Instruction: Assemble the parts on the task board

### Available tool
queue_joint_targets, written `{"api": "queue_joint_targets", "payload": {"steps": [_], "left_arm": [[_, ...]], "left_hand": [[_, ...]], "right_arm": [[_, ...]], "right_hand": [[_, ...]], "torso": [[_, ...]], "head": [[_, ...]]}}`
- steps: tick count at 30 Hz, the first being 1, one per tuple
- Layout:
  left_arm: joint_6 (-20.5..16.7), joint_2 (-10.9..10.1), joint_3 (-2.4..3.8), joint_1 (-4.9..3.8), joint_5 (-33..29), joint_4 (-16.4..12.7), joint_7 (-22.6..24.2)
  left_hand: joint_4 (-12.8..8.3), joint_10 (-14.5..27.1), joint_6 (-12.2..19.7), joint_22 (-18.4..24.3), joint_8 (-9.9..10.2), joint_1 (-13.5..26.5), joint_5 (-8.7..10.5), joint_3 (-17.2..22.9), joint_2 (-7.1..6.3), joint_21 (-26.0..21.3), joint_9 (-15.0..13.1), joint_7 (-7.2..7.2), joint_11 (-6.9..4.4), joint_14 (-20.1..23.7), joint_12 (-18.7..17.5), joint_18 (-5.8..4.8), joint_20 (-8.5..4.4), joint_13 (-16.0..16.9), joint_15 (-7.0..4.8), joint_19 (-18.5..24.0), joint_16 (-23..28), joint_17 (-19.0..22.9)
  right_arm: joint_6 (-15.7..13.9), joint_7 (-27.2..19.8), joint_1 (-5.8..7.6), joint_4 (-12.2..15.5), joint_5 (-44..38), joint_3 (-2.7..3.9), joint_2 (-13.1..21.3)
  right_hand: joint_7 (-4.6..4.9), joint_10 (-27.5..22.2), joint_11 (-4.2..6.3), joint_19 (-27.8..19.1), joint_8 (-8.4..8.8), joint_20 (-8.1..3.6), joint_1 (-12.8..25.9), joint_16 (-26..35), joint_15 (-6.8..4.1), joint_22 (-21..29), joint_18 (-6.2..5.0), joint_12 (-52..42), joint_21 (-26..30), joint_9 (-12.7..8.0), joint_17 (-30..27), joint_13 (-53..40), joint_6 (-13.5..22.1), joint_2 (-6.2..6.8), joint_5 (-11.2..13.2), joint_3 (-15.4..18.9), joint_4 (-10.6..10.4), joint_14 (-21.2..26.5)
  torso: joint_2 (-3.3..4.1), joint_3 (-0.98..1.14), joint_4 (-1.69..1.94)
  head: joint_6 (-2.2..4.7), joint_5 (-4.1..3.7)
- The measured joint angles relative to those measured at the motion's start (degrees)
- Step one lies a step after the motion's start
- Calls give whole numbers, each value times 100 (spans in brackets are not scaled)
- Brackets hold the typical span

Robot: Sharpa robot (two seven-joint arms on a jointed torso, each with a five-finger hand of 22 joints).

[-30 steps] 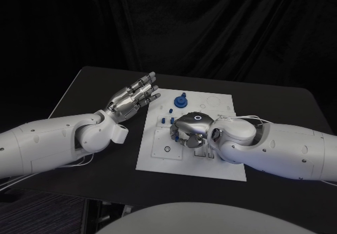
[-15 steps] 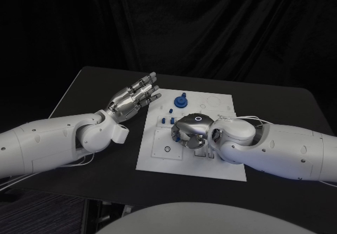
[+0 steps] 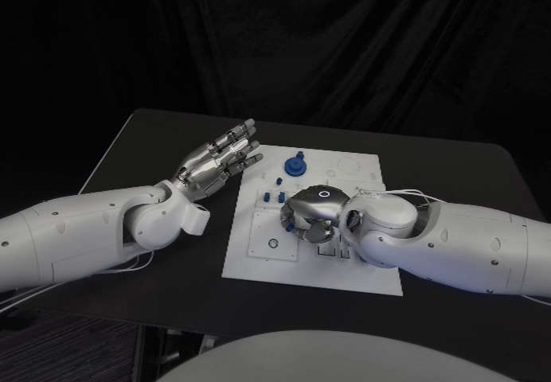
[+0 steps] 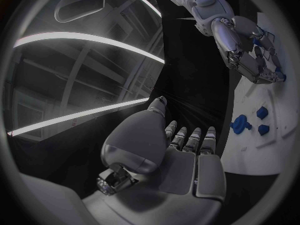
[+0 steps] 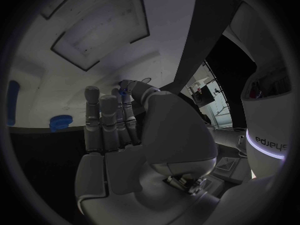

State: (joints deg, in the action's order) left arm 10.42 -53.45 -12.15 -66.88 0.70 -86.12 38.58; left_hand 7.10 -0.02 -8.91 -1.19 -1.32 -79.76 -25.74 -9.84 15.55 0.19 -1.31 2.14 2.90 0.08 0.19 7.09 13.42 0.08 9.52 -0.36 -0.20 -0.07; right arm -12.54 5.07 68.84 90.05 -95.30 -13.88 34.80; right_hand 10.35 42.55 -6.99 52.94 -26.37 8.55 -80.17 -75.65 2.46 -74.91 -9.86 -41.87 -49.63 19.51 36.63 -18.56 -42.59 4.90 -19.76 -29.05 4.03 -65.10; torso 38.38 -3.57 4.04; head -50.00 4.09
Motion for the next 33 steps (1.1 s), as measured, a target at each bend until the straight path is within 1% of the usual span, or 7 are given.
{"api": "queue_joint_targets", "payload": {"steps": [2,4,7,10,15,25,33], "left_arm": [[1,2,0,5,0,2,-3],[2,6,0,10,0,4,-5],[4,10,0,15,0,6,-8],[7,10,0,21,0,8,-12],[10,11,0,26,0,9,-15],[11,-19,1,48,0,-1,-19],[5,-62,0,52,-1,-50,-19]], "left_hand": [[0,0,0,0,0,0,0,0,0,0,0,0,0,0,0,0,0,0,0,0,0,0],[0,0,0,0,0,0,0,0,0,0,0,0,0,0,0,0,0,0,0,0,0,-1],[-16,0,0,0,0,0,0,16,0,0,0,0,0,0,0,0,20,1,0,21,0,-1],[-16,0,0,1,0,0,-12,16,0,0,0,0,0,0,0,0,33,1,0,8,0,-2],[-40,0,0,1,0,0,-22,40,0,0,0,0,0,-21,0,0,42,2,21,0,0,-2],[-63,0,-20,-4,0,0,-22,63,0,0,1,-20,0,-21,0,0,41,-1,21,0,0,2],[-87,1,-20,-5,0,0,-22,87,0,0,-3,-20,40,-21,0,0,41,-3,21,0,0,3]], "right_arm": [[6,-7,-9,-6,1,-10,-9],[7,-16,-16,-10,2,-13,-20],[6,-34,-16,-14,4,-13,-42],[3,-53,-16,-19,13,-13,-53],[0,-71,-16,-30,45,-12,-50],[-110,-86,7,166,96,-7,253],[-204,-75,526,615,335,4,908]], "right_hand": [[-38,-258,-64,-58,388,58,151,23,69,0,-1,137,115,-178,-67,53,352,85,215,-9,-71,65],[-176,-479,-141,-96,726,96,262,23,148,0,0,220,272,-340,-143,81,600,134,341,117,-198,117],[-257,-713,-199,-81,961,190,336,22,205,38,0,256,423,-460,-205,90,680,150,558,312,-317,174],[-262,-834,-229,-57,1107,216,362,22,226,96,0,256,542,-543,-250,84,685,172,682,530,-411,195],[-299,-1070,-266,-21,1292,251,397,84,295,161,1,186,710,-657,-422,46,694,135,832,834,-524,340],[-306,-1297,-295,-21,1379,292,220,84,313,180,0,29,837,-733,-507,-6,582,67,710,1031,-522,416],[-210,-1293,-290,22,1379,291,98,38,313,158,0,-125,869,-763,-457,-16,323,-8,425,1072,-531,416]], "torso": [[0,0,0],[0,0,-1],[1,1,-1],[2,2,-1],[2,2,0],[2,1,3],[4,1,7]], "head": [[0,-8],[0,-14],[0,-19],[0,-28],[0,-32],[0,-59],[0,-135]]}}
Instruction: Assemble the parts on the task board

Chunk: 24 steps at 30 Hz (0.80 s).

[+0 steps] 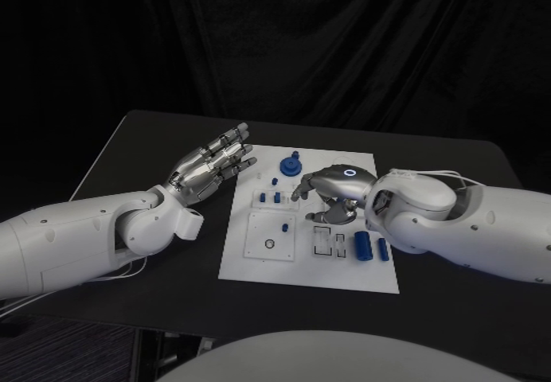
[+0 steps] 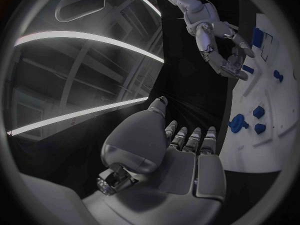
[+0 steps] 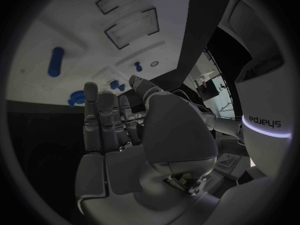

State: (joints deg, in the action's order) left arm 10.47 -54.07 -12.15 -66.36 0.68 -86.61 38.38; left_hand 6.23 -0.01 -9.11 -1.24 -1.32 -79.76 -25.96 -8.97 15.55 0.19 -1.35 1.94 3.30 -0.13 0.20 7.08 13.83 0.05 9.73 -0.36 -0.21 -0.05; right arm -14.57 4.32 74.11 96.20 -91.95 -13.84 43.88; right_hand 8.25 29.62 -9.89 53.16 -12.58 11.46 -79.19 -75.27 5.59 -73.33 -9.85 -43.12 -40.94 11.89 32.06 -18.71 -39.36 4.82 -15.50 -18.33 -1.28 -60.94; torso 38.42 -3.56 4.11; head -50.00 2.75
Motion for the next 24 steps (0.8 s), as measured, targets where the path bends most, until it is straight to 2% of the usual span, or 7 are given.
{"api": "queue_joint_targets", "payload": {"steps": [3,9,14,17,21,23,24], "left_arm": [[-6,-14,0,4,0,-19,0],[-17,-5,0,4,0,-12,1],[-19,13,1,22,0,-9,5],[-19,15,1,58,0,-10,6],[-19,15,-1,80,0,-12,6],[-20,20,-1,85,0,-16,8],[-20,23,-1,88,0,-18,9]], "left_hand": [[0,0,0,-5,0,0,0,0,0,0,-3,0,0,0,0,0,0,0,0,0,0,0],[0,-1,0,-4,0,0,0,0,0,0,-3,0,0,0,0,0,0,1,0,0,0,-1],[-16,-1,-21,-4,0,0,0,16,0,0,-3,-21,0,0,0,0,0,1,0,0,0,-2],[-16,-1,-21,-4,0,0,0,16,0,0,-3,-21,0,0,0,0,0,2,0,0,0,-2],[-16,-1,-21,-4,0,0,0,16,0,0,-2,-21,0,0,0,0,0,2,0,0,0,-3],[-25,-1,-21,-4,0,0,-27,25,0,0,-2,-21,0,2,0,0,0,2,1,0,0,-3],[-40,-1,-21,-4,0,0,-28,40,0,0,-2,-21,0,17,0,0,0,2,16,0,0,-3]], "right_arm": [[-16,19,219,137,169,-5,344],[-29,130,399,189,410,-25,796],[6,265,387,114,522,-33,942],[43,347,313,74,566,-33,987],[101,435,229,23,593,-42,991],[124,467,191,-8,594,-41,983],[131,479,172,-26,594,-41,976]], "right_hand": [[-14,123,39,51,0,-10,0,-16,-35,-19,0,-42,0,-9,67,0,-89,0,0,22,-22,-71],[-19,113,40,86,49,-35,0,-49,-47,-32,0,5,21,-32,137,67,-145,0,0,46,-46,-157],[-34,-155,-4,281,173,-11,0,-128,-21,-104,0,314,-25,-111,301,308,-191,0,107,131,-131,-332],[-41,-283,-17,505,262,-9,0,-220,-19,-159,1,548,-216,-179,481,504,-192,0,253,229,-230,-502],[-153,-318,-10,634,391,-41,-29,-221,-73,-161,-1,805,-270,-284,525,764,-115,29,382,356,-308,-565],[-248,-333,-26,657,506,-64,-56,-215,-73,-161,-1,915,-254,-384,454,897,88,56,449,435,-356,-565],[-248,-333,-26,664,509,-71,-70,-193,-73,-161,0,942,-226,-401,428,944,88,71,472,458,-380,-565]], "torso": [[0,2,-1],[-1,2,-4],[2,-2,0],[2,-7,3],[5,-8,-6],[8,-8,-10],[9,-8,-12]], "head": [[0,-29],[0,-95],[0,-105],[0,-105],[0,-91],[0,-88],[0,-88]]}}
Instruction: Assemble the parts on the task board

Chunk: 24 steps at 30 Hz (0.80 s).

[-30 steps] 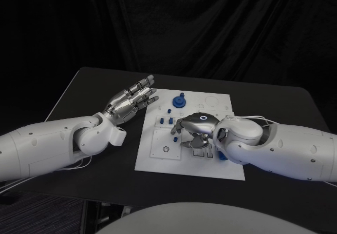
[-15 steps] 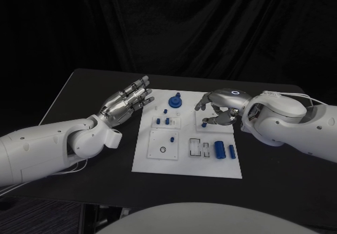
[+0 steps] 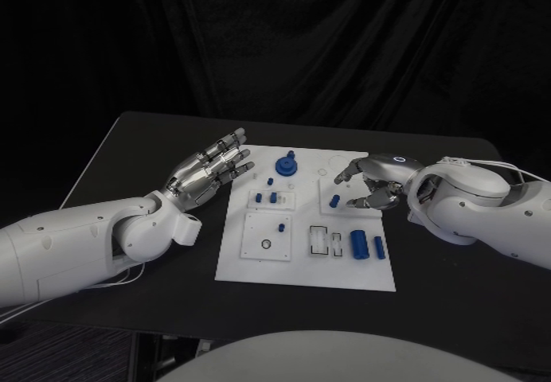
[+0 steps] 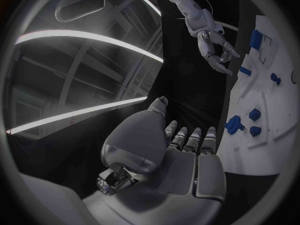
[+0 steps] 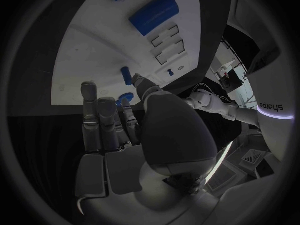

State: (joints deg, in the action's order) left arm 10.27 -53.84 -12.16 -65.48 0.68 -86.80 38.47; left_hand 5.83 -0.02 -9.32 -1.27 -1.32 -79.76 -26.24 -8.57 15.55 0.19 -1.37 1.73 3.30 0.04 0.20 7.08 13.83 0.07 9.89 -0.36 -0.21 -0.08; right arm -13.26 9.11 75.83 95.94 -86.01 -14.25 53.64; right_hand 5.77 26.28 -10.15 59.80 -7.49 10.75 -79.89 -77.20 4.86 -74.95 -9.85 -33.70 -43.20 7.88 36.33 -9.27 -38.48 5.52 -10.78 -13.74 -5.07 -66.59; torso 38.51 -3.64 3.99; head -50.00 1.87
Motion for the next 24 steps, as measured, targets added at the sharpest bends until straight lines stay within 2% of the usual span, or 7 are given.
{"api": "queue_joint_targets", "payload": {"steps": [7,9,12,14,16,21,24], "left_arm": [[-2,11,1,27,0,6,4],[-2,14,1,32,0,11,5],[-3,14,1,38,0,17,7],[-3,14,1,43,0,18,8],[-3,14,1,48,0,19,9],[-3,-2,1,57,0,19,10],[-3,-5,1,59,0,19,11]], "left_hand": [[-7,0,0,0,0,0,0,7,0,0,0,0,0,5,0,0,0,1,5,0,0,-1],[-7,0,0,1,0,0,0,7,0,0,0,0,0,5,0,0,0,1,5,0,0,-2],[-7,0,0,1,0,0,0,7,0,0,0,0,0,5,0,0,0,1,5,0,0,-1],[-23,0,0,1,0,0,0,23,0,0,0,0,0,5,0,0,0,2,5,0,0,0],[-23,0,0,1,0,0,0,23,0,0,1,0,0,5,0,0,0,2,5,0,0,1],[-23,0,0,1,0,0,0,23,0,0,1,0,0,5,0,0,0,2,5,0,0,3],[-23,0,0,1,0,0,0,23,0,0,1,0,0,5,0,0,0,2,5,0,0,3]], "right_arm": [[16,13,-142,-173,-8,2,-152],[9,2,-200,-259,-10,2,-231],[-10,-28,-267,-369,-13,1,-332],[-28,-49,-304,-435,-14,1,-384],[-49,-75,-338,-496,-16,0,-434],[-119,-146,-379,-622,-18,0,-548],[-168,-191,-390,-669,-20,0,-593]], "right_hand": [[82,117,14,38,0,23,-191,18,20,1,0,28,15,-34,-20,136,-126,-38,0,20,-8,-20],[92,192,25,126,0,-1,-247,18,-33,1,0,90,-10,-65,34,205,-135,-27,0,30,2,-73],[44,239,32,159,116,-34,-328,18,-45,1,0,222,-12,-162,39,342,129,-18,-26,69,10,-118],[-30,273,46,219,223,-55,-380,45,-86,1,0,305,-12,-250,42,419,470,-55,-27,69,10,-159],[-43,331,64,226,244,-62,-413,45,-96,1,0,327,-12,-274,55,459,532,-40,-27,69,10,-169],[89,749,86,428,73,-55,-475,45,-60,2,0,327,-150,-210,241,543,-198,-102,-54,69,10,-348],[133,939,95,497,48,-54,-519,16,-43,2,0,337,-220,-208,319,549,-341,-146,-79,69,10,-408]], "torso": [[2,6,-8],[2,7,-9],[0,7,-12],[0,7,-12],[-1,7,-12],[-2,7,-12],[-3,7,-12]], "head": [[0,-34],[0,-41],[0,-41],[0,-32],[0,-20],[0,-9],[0,-12]]}}
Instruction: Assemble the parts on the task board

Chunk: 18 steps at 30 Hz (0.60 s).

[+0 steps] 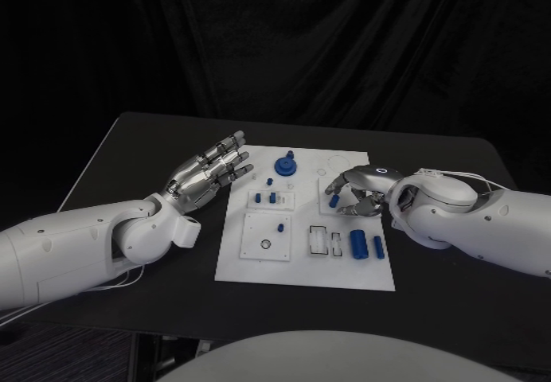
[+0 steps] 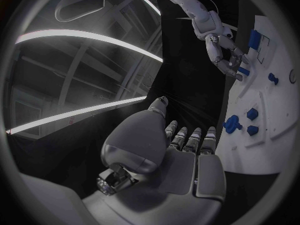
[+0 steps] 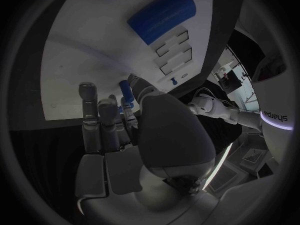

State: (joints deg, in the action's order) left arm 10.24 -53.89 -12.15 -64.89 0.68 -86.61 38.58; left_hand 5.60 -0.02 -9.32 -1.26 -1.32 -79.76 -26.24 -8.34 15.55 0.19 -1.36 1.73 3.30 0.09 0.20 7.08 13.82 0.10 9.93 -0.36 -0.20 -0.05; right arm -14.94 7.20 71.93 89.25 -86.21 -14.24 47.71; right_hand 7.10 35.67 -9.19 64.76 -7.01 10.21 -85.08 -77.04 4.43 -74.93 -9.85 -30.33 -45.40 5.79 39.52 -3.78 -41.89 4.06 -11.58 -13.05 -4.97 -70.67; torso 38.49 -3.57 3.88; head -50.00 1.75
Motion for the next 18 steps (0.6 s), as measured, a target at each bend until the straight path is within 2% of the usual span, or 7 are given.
{"api": "queue_joint_targets", "payload": {"steps": [3,7,10,13,15,18], "left_arm": [[0,0,0,3,0,2,0],[1,0,0,8,0,6,0],[1,1,0,11,0,8,-1],[2,1,0,12,0,10,-2],[2,1,0,15,0,11,-3],[4,1,0,20,0,15,-5]], "left_hand": [[0,0,0,0,0,18,0,0,18,0,0,0,0,0,0,0,0,-2,0,0,0,0],[0,0,0,0,0,25,0,0,25,0,0,0,0,0,0,0,0,-4,0,0,0,0],[0,0,0,0,0,25,0,0,25,0,0,0,0,0,0,1,0,-4,0,0,0,0],[0,0,0,1,0,25,0,0,25,0,0,0,0,0,0,0,0,-4,0,0,0,-1],[0,0,0,1,0,25,0,0,25,0,1,0,0,0,0,1,0,-4,0,0,0,-1],[0,0,0,1,0,25,0,0,25,0,1,0,0,0,0,0,0,-4,0,0,0,-2]], "right_arm": [[-54,-41,-7,-38,-1,0,-40],[-126,-91,-17,-80,-3,1,-92],[-163,-115,-25,-107,-3,2,-114],[-199,-138,-40,-136,-4,2,-139],[-224,-157,-47,-148,-4,2,-155],[-265,-182,-53,-163,-4,2,-172]], "right_hand": [[31,217,-10,47,-49,22,-29,0,17,0,0,11,-32,0,63,0,-120,-29,-89,0,0,-38],[47,433,16,57,-99,13,-59,0,-12,0,0,40,-32,33,102,0,-319,-59,-226,-82,17,-68],[65,575,40,88,-201,-18,-59,0,-34,1,0,91,-70,80,139,0,-537,-59,-283,-176,-2,-90],[85,667,52,118,-227,-48,-59,-28,-65,1,5,100,-121,108,179,-1,-647,-59,-284,-244,-29,-120],[84,795,74,172,-288,-54,-59,-40,-70,1,95,153,-183,145,233,-1,-805,-59,-322,-330,-40,-177],[106,934,110,212,-320,-82,-59,-40,-103,1,94,211,-254,191,294,3,-944,-59,-326,-417,-50,-209]], "torso": [[-1,0,1],[-1,-1,2],[-1,-1,2],[-1,-1,2],[-1,-1,2],[-1,-1,1]], "head": [[0,-4],[0,-10],[-1,-13],[-1,-8],[-1,-6],[-1,-1]]}}
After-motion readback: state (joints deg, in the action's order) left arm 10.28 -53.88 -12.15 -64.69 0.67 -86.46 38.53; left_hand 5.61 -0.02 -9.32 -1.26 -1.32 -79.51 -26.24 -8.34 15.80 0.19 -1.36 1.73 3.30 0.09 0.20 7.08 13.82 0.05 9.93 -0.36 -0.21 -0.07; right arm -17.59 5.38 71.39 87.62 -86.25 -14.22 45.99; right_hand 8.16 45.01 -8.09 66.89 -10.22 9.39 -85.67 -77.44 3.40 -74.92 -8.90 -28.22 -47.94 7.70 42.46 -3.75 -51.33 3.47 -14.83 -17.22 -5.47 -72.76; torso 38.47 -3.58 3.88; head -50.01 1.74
